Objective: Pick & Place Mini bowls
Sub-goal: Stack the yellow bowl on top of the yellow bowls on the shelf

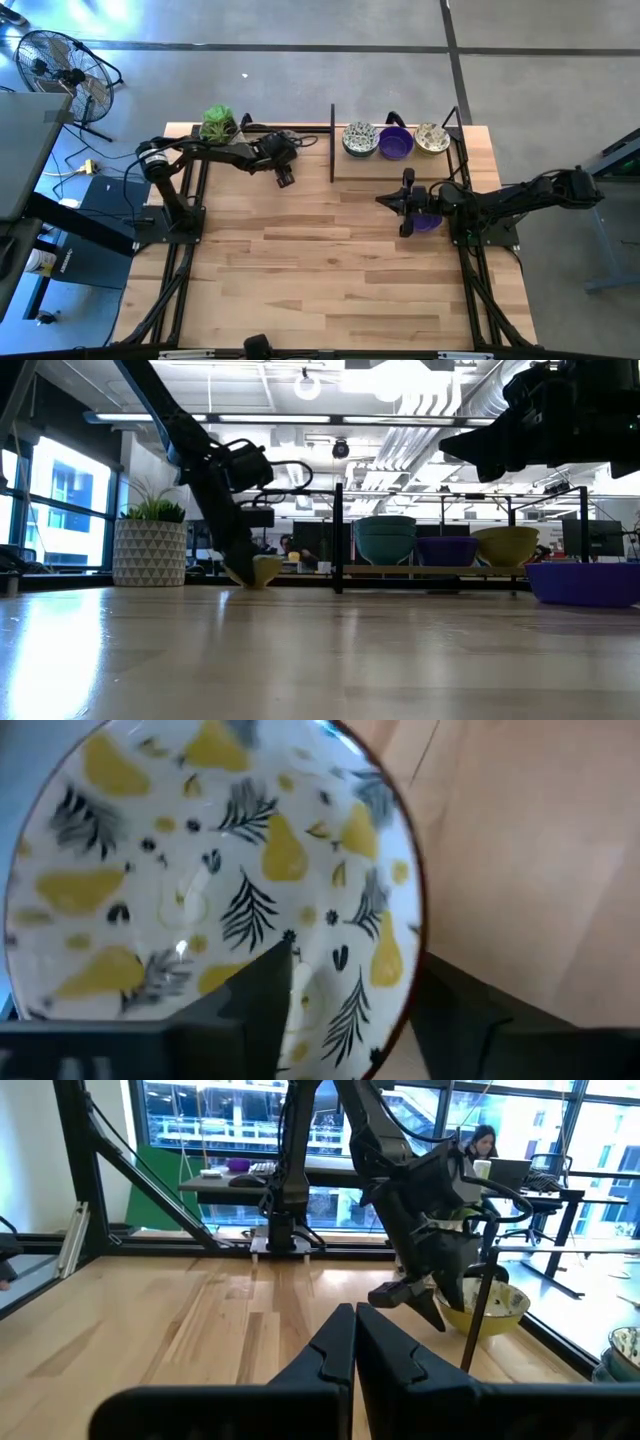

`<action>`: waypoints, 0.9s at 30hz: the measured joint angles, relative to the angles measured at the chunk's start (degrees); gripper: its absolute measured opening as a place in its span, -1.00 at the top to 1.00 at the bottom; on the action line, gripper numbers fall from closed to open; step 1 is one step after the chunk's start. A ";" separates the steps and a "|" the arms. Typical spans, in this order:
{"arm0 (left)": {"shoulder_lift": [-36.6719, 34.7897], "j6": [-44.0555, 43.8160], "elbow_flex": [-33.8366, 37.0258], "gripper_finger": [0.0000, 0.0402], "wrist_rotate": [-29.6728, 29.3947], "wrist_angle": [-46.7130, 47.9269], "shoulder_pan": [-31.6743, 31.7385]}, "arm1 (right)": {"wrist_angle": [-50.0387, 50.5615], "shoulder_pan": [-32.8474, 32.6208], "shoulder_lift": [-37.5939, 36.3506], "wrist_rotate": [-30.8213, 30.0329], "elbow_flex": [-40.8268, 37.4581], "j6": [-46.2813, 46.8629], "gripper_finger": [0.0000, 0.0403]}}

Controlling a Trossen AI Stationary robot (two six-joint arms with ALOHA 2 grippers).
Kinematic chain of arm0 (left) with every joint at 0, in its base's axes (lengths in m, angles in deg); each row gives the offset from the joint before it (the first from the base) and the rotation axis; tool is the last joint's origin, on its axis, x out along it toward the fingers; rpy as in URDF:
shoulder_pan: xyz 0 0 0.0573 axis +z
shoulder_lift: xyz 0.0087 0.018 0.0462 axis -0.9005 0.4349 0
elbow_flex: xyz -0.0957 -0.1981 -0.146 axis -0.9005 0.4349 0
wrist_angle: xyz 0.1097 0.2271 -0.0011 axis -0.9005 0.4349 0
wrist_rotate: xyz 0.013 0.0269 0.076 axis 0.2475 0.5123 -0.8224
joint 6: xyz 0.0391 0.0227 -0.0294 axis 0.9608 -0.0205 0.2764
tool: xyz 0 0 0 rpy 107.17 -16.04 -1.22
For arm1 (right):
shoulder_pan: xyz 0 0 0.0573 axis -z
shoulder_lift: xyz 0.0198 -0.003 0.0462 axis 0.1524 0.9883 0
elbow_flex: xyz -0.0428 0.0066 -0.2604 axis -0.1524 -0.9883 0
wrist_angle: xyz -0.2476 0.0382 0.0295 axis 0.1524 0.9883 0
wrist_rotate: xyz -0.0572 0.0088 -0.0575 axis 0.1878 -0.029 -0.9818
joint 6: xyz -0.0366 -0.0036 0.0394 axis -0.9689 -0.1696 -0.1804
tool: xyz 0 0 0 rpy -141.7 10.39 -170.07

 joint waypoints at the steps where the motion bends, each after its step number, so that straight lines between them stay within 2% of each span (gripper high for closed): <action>1: 0.00 0.00 0.00 0.17 -0.02 0.01 0.02 | 0.00 0.00 0.00 0.00 0.00 -0.04 1.00; 5: 0.00 -0.02 -0.58 0.52 0.01 1.57 0.07 | 0.00 0.00 0.00 -0.01 0.00 -0.15 1.00; 10: -0.07 0.54 -6.06 0.93 0.88 10.00 -0.11 | 0.00 0.00 0.00 -0.01 0.00 -0.15 1.00; 12: 0.00 0.08 -8.81 0.93 2.70 13.36 -0.96 | 0.00 0.00 0.00 0.00 0.00 -0.15 1.00; 18: -2.63 -0.14 -15.66 0.87 1.82 17.14 -8.01 | 0.00 0.00 0.00 0.00 0.00 -0.42 1.00; 23: -6.04 -5.09 -15.88 0.96 1.99 18.58 -16.61 | 0.00 0.00 0.00 0.04 0.00 -0.61 1.00; 27: -7.00 -9.11 -15.91 0.90 2.05 21.15 -24.84 | 0.13 0.00 0.00 0.17 0.00 -0.61 1.00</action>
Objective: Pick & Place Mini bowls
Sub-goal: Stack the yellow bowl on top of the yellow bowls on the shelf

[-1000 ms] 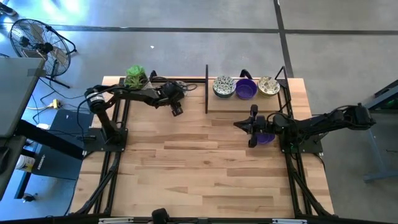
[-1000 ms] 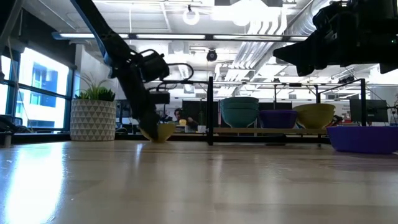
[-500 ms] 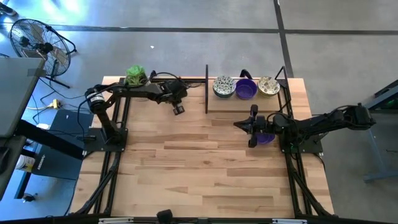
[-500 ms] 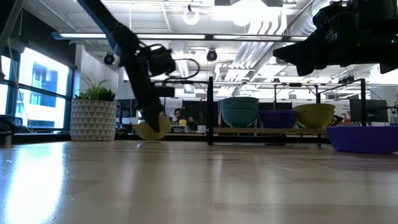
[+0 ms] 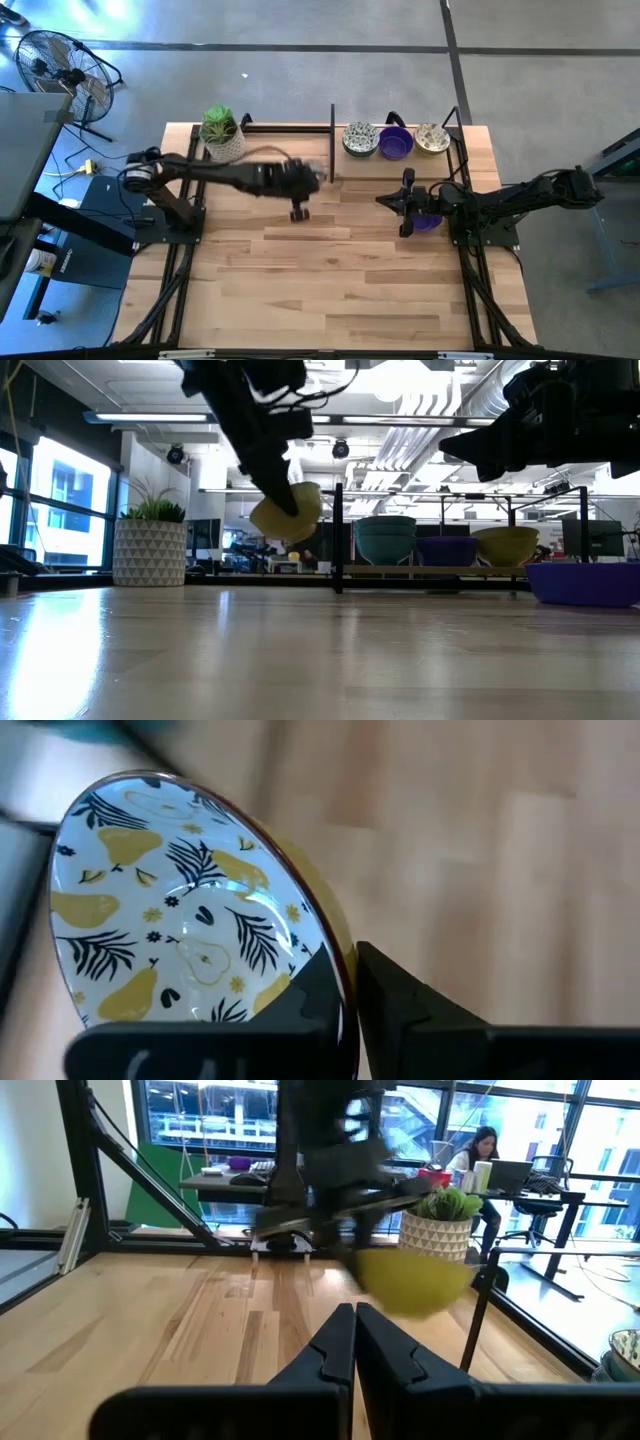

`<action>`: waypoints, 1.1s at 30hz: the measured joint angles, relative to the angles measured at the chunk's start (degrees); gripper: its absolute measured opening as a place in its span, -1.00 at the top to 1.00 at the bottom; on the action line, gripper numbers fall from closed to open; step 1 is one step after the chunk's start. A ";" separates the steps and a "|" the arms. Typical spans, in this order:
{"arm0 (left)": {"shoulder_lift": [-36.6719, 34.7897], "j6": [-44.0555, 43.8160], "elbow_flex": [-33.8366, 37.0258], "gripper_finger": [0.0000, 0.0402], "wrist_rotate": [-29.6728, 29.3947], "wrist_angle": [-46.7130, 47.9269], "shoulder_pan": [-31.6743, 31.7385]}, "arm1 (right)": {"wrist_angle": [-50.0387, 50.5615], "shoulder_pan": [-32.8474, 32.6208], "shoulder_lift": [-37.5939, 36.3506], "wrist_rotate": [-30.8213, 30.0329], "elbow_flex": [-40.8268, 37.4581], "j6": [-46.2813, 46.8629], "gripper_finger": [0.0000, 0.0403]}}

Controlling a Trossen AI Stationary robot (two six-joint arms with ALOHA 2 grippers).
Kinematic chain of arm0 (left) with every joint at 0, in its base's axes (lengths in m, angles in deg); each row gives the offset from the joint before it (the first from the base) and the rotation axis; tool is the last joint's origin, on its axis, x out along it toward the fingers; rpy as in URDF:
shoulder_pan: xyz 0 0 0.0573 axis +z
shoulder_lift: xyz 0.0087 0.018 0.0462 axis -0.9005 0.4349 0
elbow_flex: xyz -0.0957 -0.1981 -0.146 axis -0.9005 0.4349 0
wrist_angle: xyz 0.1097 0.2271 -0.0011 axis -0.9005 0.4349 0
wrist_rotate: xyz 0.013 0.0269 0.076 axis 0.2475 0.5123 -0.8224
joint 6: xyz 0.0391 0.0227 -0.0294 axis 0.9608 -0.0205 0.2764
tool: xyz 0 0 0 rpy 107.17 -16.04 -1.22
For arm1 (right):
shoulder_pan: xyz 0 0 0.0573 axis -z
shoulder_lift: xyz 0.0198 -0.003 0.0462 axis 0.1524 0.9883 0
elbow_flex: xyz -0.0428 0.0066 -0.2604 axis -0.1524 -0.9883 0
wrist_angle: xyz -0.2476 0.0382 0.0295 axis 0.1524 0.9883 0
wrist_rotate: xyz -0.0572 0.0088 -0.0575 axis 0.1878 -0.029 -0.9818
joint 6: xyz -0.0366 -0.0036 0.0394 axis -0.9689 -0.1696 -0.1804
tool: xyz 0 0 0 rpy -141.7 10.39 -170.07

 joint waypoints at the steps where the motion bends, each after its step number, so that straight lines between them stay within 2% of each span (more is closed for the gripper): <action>1: 0.08 -0.92 0.01 0.89 0.03 0.88 -2.06 | 0.00 0.01 0.00 0.00 0.00 0.00 1.00; 6: 0.30 -5.58 0.04 0.92 0.06 -0.20 -11.03 | 0.00 0.02 0.00 0.00 0.00 0.00 1.00; 10: 3.69 -8.20 0.07 0.94 0.25 -5.62 -13.51 | -0.11 0.00 0.00 0.00 0.00 0.00 1.00; 14: 6.20 -8.70 -0.52 0.94 1.35 -12.09 -12.77 | -0.67 0.01 0.20 -0.09 0.00 0.00 1.00; 17: 10.20 -8.29 -2.32 0.94 2.89 -13.47 -11.37 | -0.57 0.01 0.26 0.07 0.04 0.14 1.00; 24: 15.90 -6.09 -10.04 0.94 3.15 -10.39 -8.74 | -0.46 0.02 0.42 0.26 0.17 0.42 1.00; 27: 17.43 -5.75 -11.42 0.94 3.18 -6.31 -8.28 | -0.79 0.02 0.79 0.26 0.24 0.44 1.00; 29: 18.08 -5.24 -12.36 0.94 3.44 -8.55 -7.91 | -0.23 0.00 0.70 0.32 0.06 0.44 1.00; 33: 17.84 -5.47 -12.37 0.94 3.94 -6.61 -7.61 | -0.52 0.02 1.01 0.27 0.17 0.37 1.00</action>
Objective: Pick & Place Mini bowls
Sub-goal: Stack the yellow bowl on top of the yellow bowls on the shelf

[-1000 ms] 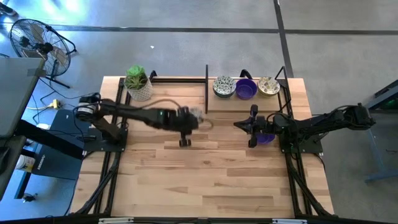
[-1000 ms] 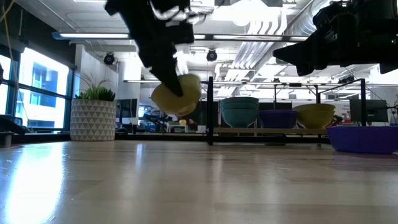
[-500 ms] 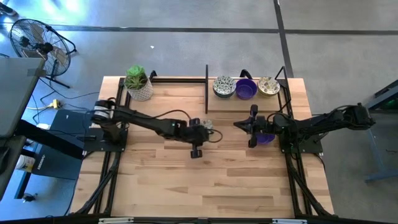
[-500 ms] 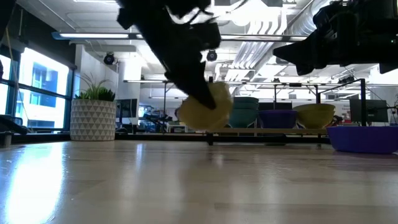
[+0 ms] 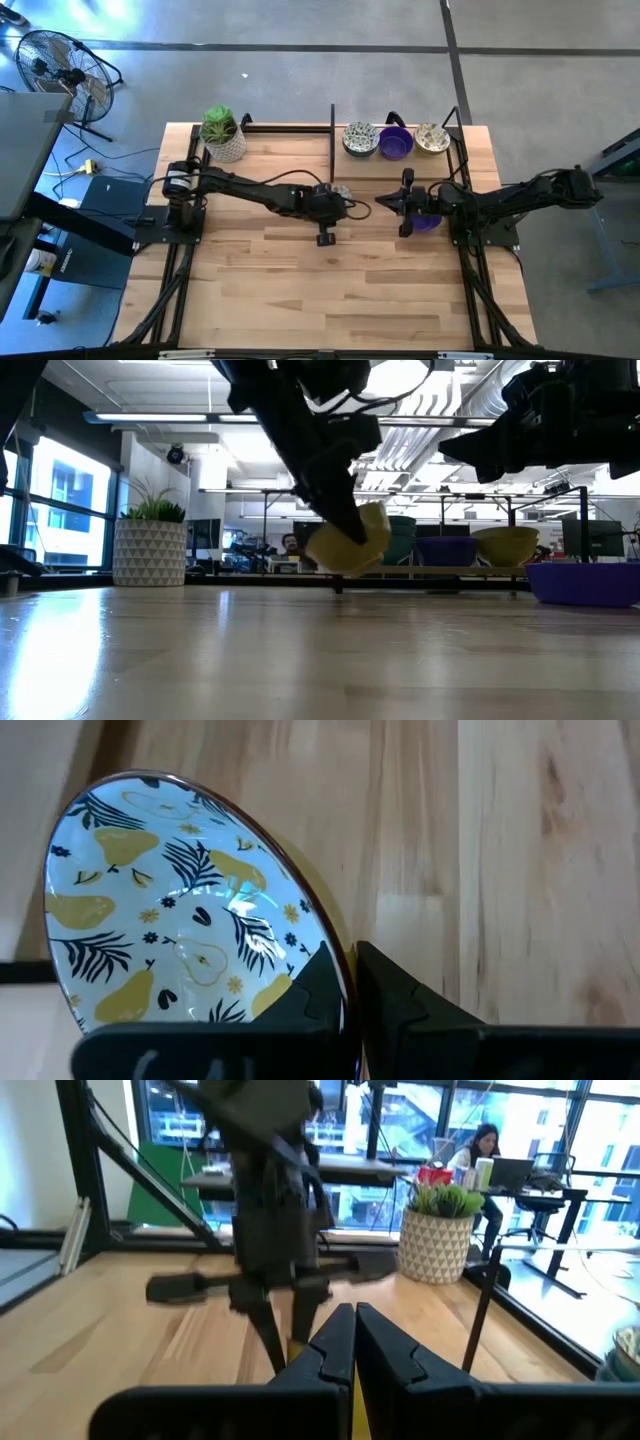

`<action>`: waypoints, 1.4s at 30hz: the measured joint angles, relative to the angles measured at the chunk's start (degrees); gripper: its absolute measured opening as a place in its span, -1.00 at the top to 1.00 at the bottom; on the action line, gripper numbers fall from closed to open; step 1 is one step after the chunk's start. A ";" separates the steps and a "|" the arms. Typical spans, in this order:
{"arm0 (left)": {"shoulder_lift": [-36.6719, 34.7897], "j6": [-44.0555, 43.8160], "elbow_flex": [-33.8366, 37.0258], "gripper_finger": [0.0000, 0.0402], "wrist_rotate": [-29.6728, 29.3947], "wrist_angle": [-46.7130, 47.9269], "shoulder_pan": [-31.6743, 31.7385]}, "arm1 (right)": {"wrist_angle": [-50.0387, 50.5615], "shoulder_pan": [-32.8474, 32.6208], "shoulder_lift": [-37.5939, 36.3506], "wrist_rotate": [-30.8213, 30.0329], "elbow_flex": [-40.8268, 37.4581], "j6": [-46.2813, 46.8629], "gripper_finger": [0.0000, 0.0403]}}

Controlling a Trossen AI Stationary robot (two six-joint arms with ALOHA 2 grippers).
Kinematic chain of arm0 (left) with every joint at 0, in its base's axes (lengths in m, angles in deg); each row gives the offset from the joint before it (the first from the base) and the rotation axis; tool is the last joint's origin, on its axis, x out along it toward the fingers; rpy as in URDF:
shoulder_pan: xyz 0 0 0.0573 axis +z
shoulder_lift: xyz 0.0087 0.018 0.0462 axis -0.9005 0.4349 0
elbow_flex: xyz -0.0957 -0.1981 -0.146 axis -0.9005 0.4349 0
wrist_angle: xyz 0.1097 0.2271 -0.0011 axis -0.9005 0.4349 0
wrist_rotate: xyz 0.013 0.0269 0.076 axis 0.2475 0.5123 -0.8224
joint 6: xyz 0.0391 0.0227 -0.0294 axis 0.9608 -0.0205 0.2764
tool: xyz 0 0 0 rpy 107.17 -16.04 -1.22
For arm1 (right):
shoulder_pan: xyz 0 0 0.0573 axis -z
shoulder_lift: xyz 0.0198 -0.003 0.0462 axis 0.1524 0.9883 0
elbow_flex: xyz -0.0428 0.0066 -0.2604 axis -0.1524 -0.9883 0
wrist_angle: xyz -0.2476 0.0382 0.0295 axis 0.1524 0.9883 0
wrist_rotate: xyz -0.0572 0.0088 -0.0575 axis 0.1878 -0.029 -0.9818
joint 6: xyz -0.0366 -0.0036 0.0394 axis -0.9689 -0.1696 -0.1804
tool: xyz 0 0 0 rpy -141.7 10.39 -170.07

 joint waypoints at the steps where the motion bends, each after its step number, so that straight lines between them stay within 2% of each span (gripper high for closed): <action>1: 0.11 0.08 0.05 0.94 0.00 0.48 0.02 | -0.33 0.00 0.30 0.00 0.17 -0.14 1.00; 18: 2.04 1.04 0.16 0.94 0.33 0.39 0.02 | -0.51 -0.01 0.36 0.00 0.07 -0.13 1.00; 26: 3.00 1.03 0.15 0.82 -0.05 0.69 0.07 | -0.51 0.00 0.36 0.00 0.07 -0.13 1.00; 34: 3.00 1.23 0.06 0.80 1.53 0.92 -0.09 | -0.46 0.00 0.37 0.00 0.07 -0.17 1.00; 37: 3.00 0.95 -1.37 0.74 1.60 2.64 -0.09 | -0.48 0.00 0.35 0.00 0.07 -0.20 1.00; 42: 3.00 0.81 -5.45 0.52 1.60 7.77 -0.09 | -0.46 0.00 0.34 0.00 0.07 -0.20 1.00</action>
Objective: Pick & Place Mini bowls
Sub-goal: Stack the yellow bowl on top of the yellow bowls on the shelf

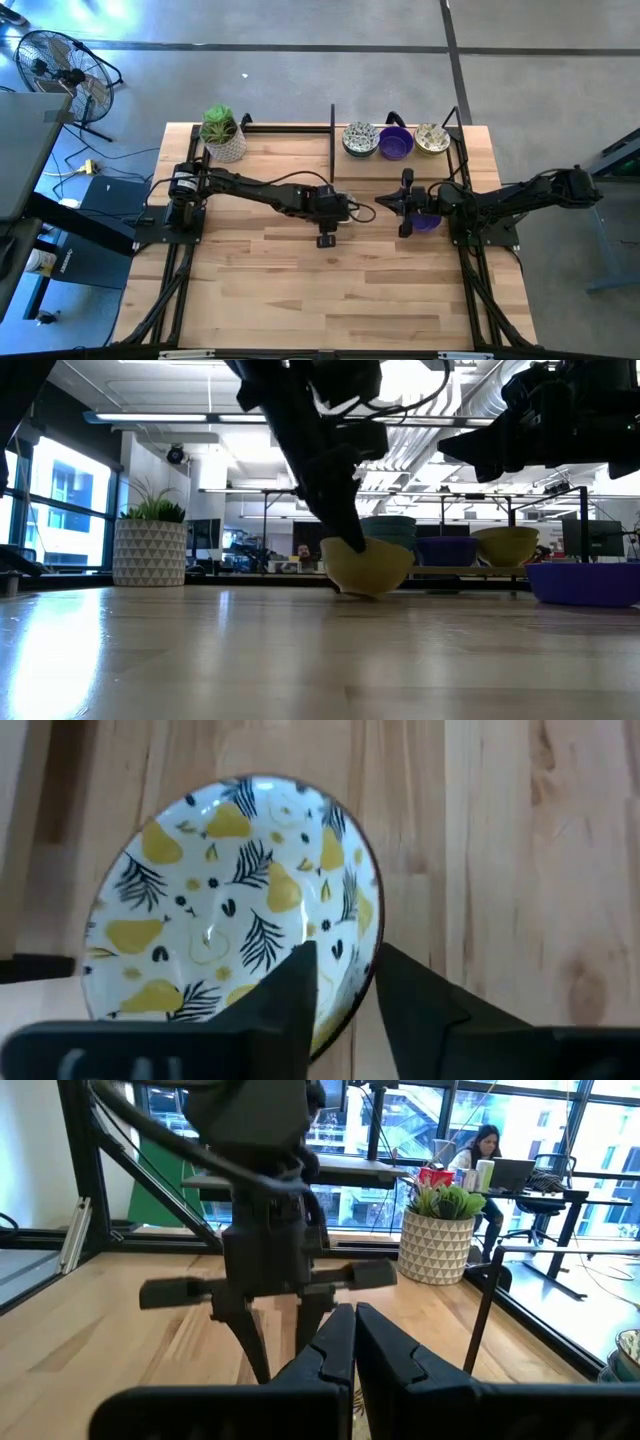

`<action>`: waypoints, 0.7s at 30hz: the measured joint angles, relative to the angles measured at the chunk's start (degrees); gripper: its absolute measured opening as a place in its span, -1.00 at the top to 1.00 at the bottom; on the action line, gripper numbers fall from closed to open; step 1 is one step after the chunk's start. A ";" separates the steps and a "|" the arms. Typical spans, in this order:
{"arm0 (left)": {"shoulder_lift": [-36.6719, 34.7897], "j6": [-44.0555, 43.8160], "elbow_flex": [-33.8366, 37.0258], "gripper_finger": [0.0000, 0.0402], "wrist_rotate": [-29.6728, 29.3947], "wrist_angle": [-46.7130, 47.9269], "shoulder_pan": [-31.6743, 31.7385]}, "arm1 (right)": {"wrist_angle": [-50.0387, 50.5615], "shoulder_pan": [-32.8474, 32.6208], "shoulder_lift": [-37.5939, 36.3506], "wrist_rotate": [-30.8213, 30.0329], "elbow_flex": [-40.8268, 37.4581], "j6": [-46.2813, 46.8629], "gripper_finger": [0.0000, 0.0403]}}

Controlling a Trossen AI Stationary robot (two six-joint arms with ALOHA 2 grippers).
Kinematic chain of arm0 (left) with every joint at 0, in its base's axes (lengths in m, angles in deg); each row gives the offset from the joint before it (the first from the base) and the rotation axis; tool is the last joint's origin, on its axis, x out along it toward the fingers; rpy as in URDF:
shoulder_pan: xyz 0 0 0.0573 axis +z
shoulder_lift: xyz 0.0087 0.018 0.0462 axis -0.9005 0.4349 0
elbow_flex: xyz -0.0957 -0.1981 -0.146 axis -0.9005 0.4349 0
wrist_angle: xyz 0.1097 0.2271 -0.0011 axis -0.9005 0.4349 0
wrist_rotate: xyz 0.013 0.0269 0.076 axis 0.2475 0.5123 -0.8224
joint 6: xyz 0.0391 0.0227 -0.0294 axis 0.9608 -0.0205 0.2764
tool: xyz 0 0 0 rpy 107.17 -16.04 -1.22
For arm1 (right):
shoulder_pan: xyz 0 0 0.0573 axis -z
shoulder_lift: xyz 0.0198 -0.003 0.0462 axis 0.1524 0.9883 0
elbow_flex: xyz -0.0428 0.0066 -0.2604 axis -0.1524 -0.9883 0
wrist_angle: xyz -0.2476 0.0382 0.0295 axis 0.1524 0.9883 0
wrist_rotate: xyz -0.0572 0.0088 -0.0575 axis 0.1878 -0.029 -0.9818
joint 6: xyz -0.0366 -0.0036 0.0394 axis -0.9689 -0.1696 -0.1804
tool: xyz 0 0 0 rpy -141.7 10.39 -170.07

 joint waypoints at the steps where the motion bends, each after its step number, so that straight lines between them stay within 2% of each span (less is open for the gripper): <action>1: 0.00 0.00 -0.66 0.47 0.05 0.76 -0.02 | 0.00 0.00 0.00 0.00 0.00 0.00 1.00; 6: 0.00 0.31 -3.60 0.28 1.05 4.92 -0.02 | 0.00 0.00 0.00 0.00 0.00 0.02 1.00; 10: -0.95 -0.30 -5.37 0.28 0.23 9.90 -0.11 | 0.02 0.00 0.01 0.01 0.00 0.02 1.00; 15: -2.73 -2.03 -5.20 0.54 -6.48 13.27 -1.97 | 0.36 -0.02 0.01 0.17 -0.02 0.03 1.00; 20: -5.46 -3.65 -3.27 0.92 -10.40 11.49 -4.14 | 0.46 -0.02 0.00 0.20 -0.02 0.00 1.00; 21: -5.95 -3.70 -2.21 0.96 -10.77 8.59 -4.34 | 0.48 0.00 0.01 0.22 -0.02 0.00 1.00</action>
